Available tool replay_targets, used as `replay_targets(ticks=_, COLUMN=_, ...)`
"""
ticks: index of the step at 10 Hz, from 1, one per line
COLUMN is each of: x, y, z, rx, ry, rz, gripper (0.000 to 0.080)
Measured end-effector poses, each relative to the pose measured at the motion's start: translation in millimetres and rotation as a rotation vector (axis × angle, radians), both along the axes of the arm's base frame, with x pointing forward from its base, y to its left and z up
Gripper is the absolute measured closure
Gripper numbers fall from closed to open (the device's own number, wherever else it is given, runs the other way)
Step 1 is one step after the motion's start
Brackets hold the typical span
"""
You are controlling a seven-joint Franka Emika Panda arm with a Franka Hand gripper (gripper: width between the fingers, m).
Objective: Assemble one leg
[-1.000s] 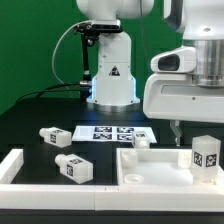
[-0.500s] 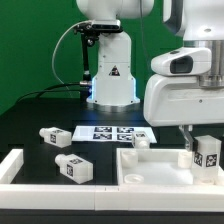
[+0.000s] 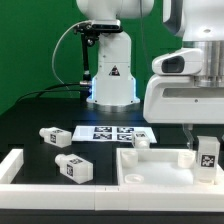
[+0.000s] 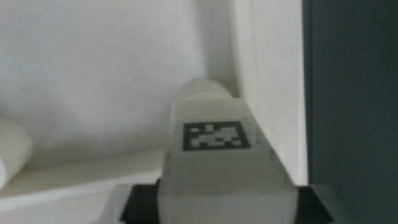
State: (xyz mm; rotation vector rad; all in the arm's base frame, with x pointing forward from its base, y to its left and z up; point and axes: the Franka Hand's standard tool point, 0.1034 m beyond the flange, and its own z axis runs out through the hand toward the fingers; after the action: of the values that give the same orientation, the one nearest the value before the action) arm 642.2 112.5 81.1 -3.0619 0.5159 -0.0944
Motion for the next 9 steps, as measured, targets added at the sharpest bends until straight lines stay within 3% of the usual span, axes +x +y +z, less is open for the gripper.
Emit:
replay_targets(ticks=3, x=0.3, y=-0.6, z=-0.2, rx=0.012, ry=0.005, rz=-0.364, gripper=0.0514)
replay_targets(ticks=7, x=-2.2, y=-4.1, z=-1.0, rx=0.103, ry=0.004, rz=-1.045, gripper=0.0514)
replay_targets(ticks=9, x=-2.4, y=-6.6, z=-1.1, rx=0.135, ry=0.025, rz=-1.121, gripper=0.0514)
